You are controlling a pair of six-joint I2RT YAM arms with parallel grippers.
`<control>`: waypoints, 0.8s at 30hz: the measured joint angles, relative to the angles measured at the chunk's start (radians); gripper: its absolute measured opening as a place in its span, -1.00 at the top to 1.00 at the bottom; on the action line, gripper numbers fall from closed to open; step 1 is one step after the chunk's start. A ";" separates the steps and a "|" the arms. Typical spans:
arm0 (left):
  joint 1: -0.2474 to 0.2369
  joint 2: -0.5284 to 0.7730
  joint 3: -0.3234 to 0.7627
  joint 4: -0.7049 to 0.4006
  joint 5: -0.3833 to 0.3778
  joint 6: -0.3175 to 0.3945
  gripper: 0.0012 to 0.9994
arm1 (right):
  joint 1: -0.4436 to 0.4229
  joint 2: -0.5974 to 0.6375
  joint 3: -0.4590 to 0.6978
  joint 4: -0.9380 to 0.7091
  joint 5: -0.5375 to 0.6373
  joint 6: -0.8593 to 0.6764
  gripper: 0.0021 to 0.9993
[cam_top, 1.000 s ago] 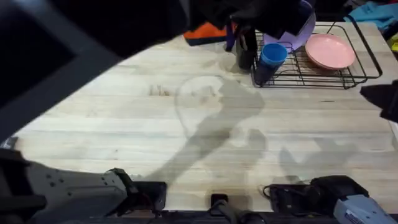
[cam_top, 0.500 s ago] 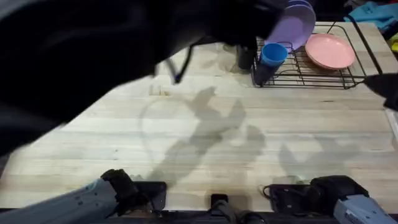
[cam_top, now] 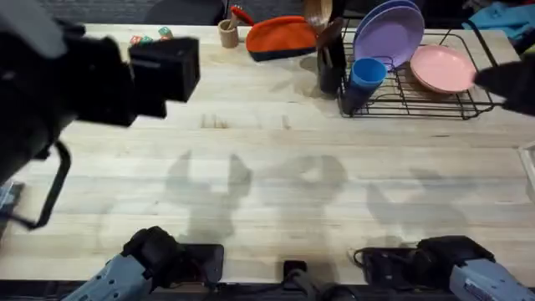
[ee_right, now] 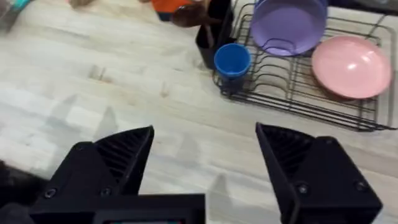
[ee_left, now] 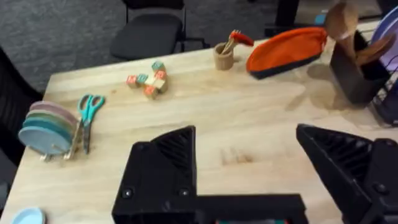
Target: Pick up the cup on the table and put them onto the rack.
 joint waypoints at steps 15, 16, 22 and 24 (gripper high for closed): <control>0.000 -0.025 0.000 -0.102 -0.010 -0.084 -0.99 | 0.000 0.201 0.000 -0.102 -0.168 0.001 -0.99; 0.000 -0.025 0.000 -0.102 -0.010 -0.086 -0.99 | 0.000 0.211 0.000 -0.114 -0.175 0.001 -0.98; 0.000 -0.025 0.000 -0.102 -0.010 -0.090 -0.99 | 0.000 0.267 0.000 -0.175 -0.193 0.001 -0.99; 0.000 -0.025 0.000 -0.102 -0.010 -0.090 -0.99 | 0.000 0.283 0.000 -0.179 -0.194 0.002 -0.99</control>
